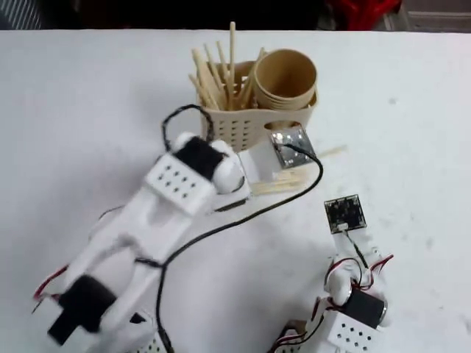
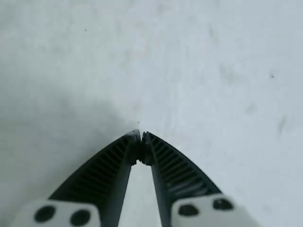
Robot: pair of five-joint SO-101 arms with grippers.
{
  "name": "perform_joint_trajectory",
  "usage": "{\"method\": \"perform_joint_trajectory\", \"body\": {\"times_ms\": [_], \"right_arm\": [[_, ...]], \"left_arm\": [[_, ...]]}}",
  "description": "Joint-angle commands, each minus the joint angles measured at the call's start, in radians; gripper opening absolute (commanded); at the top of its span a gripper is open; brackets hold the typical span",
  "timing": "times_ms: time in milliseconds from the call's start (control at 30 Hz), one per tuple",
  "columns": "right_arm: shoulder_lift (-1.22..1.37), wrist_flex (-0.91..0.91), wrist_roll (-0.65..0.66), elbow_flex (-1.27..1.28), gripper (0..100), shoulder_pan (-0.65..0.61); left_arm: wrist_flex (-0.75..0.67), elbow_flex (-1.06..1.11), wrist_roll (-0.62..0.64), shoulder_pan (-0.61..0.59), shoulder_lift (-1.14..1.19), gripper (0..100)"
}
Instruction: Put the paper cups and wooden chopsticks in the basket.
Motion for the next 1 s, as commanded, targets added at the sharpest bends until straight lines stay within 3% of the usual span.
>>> {"method": "perform_joint_trajectory", "body": {"times_ms": [0, 167, 500, 600, 800, 967], "right_arm": [[-0.005, -0.01, 0.006, 0.006, 1.8, 0.004], [-0.005, -0.01, 0.006, 0.006, 1.8, 0.004], [-0.005, -0.01, 0.006, 0.006, 1.8, 0.004], [-0.005, -0.01, 0.006, 0.006, 1.8, 0.004], [-0.005, -0.01, 0.006, 0.006, 1.8, 0.004], [-0.005, -0.01, 0.006, 0.006, 1.8, 0.004]], "left_arm": [[-0.015, -0.02, 0.106, -0.004, -0.171, 2], [-0.226, -0.038, 0.215, -0.005, -0.325, 2], [-1.013, 0.075, 0.397, -0.116, -0.375, 2], [-1.181, 0.169, 0.425, -0.15, -0.372, 2], [-1.32, 0.206, 0.442, -0.219, -0.193, 2], [-1.318, 0.147, 0.512, -0.251, -0.024, 2]]}}
